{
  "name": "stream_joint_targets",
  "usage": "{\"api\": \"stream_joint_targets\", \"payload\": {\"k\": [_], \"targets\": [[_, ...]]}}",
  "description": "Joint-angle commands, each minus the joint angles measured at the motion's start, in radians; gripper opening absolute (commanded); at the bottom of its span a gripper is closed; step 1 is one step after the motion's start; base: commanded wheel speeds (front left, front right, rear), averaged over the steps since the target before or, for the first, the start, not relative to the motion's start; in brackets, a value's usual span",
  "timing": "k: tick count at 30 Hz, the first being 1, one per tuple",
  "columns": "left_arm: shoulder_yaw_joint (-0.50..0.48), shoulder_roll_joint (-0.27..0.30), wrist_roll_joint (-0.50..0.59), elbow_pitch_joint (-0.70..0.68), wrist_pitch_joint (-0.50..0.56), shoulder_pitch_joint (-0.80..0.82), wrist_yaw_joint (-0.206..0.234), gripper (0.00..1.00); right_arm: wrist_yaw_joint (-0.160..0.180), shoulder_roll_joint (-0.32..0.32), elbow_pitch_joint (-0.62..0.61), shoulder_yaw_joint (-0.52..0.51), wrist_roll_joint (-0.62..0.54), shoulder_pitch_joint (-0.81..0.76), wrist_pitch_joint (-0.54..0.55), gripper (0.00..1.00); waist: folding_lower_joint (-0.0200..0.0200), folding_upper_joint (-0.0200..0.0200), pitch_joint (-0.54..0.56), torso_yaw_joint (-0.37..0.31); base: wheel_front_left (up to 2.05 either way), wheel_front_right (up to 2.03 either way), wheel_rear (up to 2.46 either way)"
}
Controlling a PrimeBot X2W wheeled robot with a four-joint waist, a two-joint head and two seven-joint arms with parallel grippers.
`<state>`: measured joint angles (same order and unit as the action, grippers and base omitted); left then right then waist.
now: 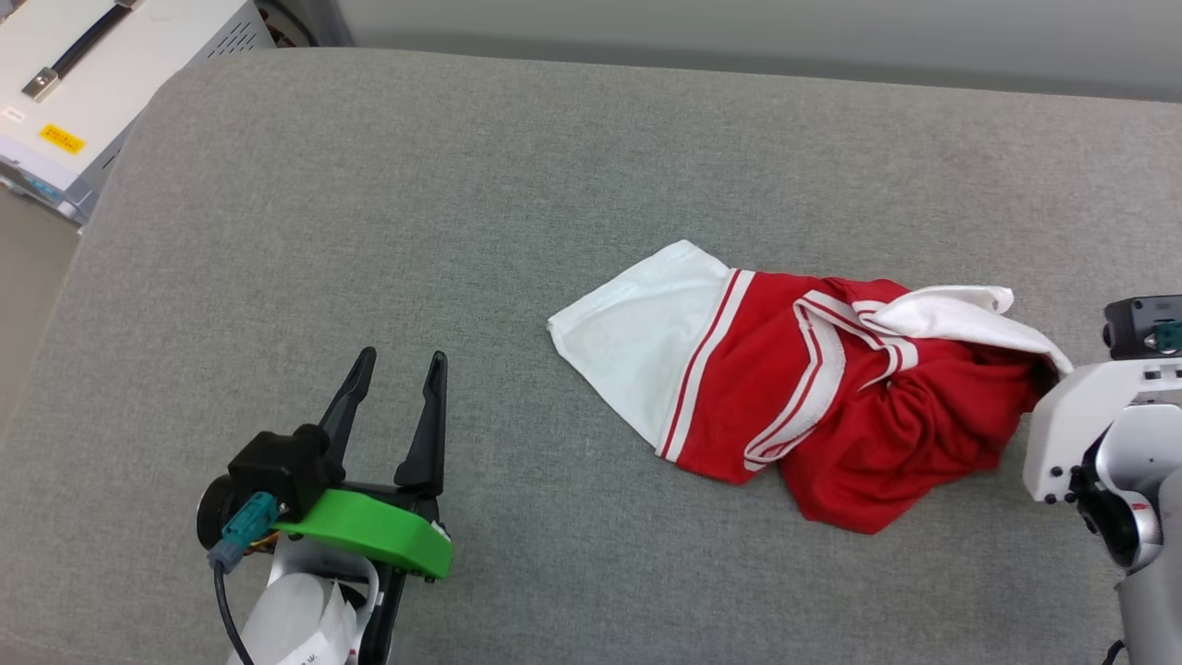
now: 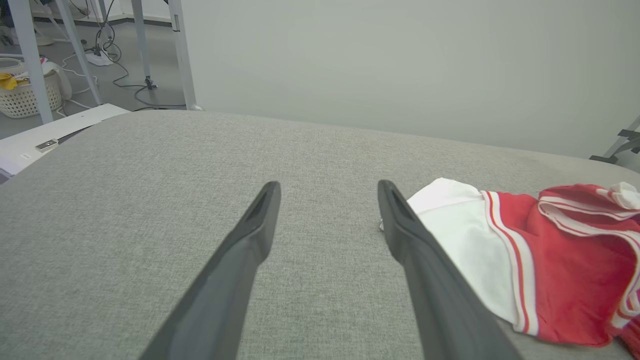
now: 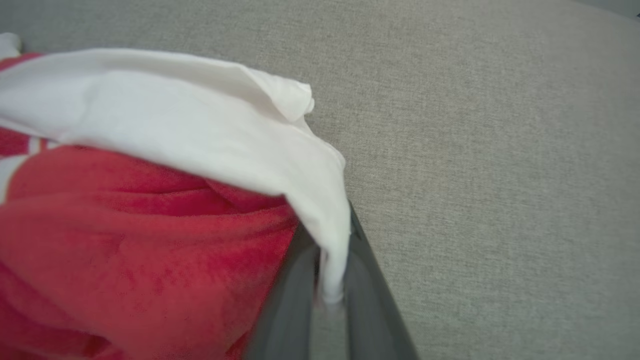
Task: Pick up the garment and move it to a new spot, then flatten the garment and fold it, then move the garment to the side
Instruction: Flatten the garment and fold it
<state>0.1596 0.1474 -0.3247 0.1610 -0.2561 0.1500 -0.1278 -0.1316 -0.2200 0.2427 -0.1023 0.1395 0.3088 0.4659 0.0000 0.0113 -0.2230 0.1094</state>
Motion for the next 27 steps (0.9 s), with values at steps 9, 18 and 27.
{"api": "stream_joint_targets", "payload": {"k": [9,18,27], "targets": [[-0.001,0.006,0.009,0.005,-0.006,-0.006,-0.003,1.00,0.001,0.016,-0.026,-0.267,-0.117,-0.032,0.000,0.00,0.0000,-0.0113,0.045,-0.053,0.00,0.00,0.00],[0.008,0.013,0.007,0.003,-0.006,0.009,-0.003,1.00,0.001,0.098,0.044,-0.423,-0.248,-0.008,0.010,1.00,0.0000,-0.0113,0.018,-0.062,0.00,0.00,0.00],[0.007,0.013,0.006,0.013,-0.006,0.004,-0.003,1.00,0.001,0.144,-0.008,-0.393,-0.249,-0.009,-0.130,1.00,0.0000,-0.0113,0.056,-0.093,0.00,0.00,0.00]]}}
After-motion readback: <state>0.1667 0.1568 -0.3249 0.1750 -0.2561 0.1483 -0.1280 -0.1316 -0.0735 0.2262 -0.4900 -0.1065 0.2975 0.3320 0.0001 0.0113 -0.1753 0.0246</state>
